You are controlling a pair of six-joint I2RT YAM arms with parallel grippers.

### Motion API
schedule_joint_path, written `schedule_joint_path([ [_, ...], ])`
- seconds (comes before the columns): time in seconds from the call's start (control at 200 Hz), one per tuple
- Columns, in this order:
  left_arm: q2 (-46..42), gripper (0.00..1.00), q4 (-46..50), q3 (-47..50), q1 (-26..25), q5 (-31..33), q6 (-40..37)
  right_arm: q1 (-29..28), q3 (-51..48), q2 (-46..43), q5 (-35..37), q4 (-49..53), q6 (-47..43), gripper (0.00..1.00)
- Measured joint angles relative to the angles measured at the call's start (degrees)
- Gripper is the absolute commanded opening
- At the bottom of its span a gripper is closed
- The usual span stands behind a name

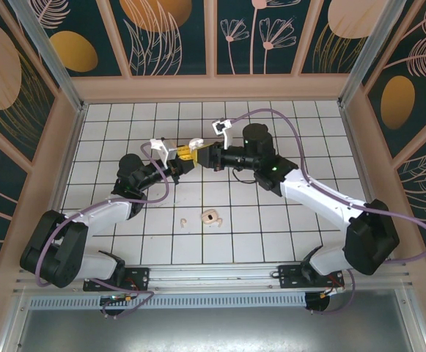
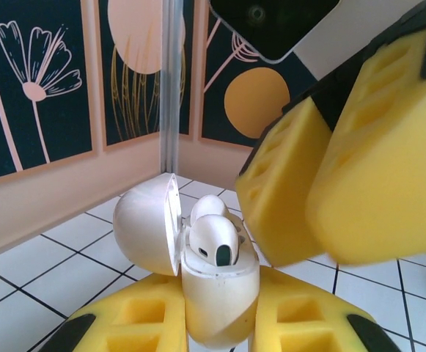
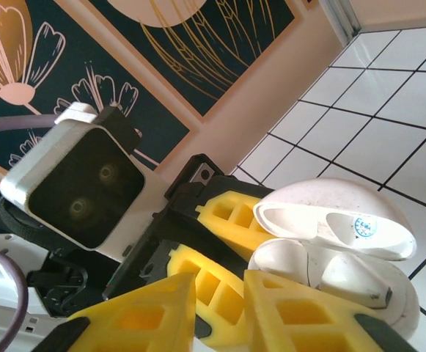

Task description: Insert wireless bluetooth earbuds into charging case

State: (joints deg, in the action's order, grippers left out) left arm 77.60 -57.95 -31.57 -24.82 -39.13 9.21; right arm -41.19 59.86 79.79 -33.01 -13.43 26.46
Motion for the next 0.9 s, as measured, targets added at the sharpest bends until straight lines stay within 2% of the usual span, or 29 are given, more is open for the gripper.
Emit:
schedule_joint_path([
  [0.09,0.00,0.15,0.00,0.00,0.00,-1.01,0.02,1.22,-0.48,-2.58,-0.11,0.46,-0.74,0.36],
  [0.21,0.02,0.15,-0.02,-0.11,0.00,-2.78,0.11,4.76,-1.16,-6.84,-1.16,0.90,-0.94,0.50],
  [0.335,0.17,0.14,-1.05,-0.46,0.00,-5.29,1.53,8.68,-1.07,-8.24,-4.17,0.90,-0.48,0.60],
  [0.515,0.17,0.15,-3.26,-0.70,0.00,-7.63,3.45,9.46,-0.46,-4.96,-8.31,1.70,-0.59,0.64],
  [0.781,0.17,0.15,-3.43,-1.01,0.00,-8.94,3.96,7.98,1.73,-0.66,-12.46,1.66,-0.39,0.65],
  [0.901,0.17,0.15,-3.56,-1.03,-0.04,-9.22,4.00,6.91,3.04,1.40,-14.73,0.76,-0.37,0.60],
])
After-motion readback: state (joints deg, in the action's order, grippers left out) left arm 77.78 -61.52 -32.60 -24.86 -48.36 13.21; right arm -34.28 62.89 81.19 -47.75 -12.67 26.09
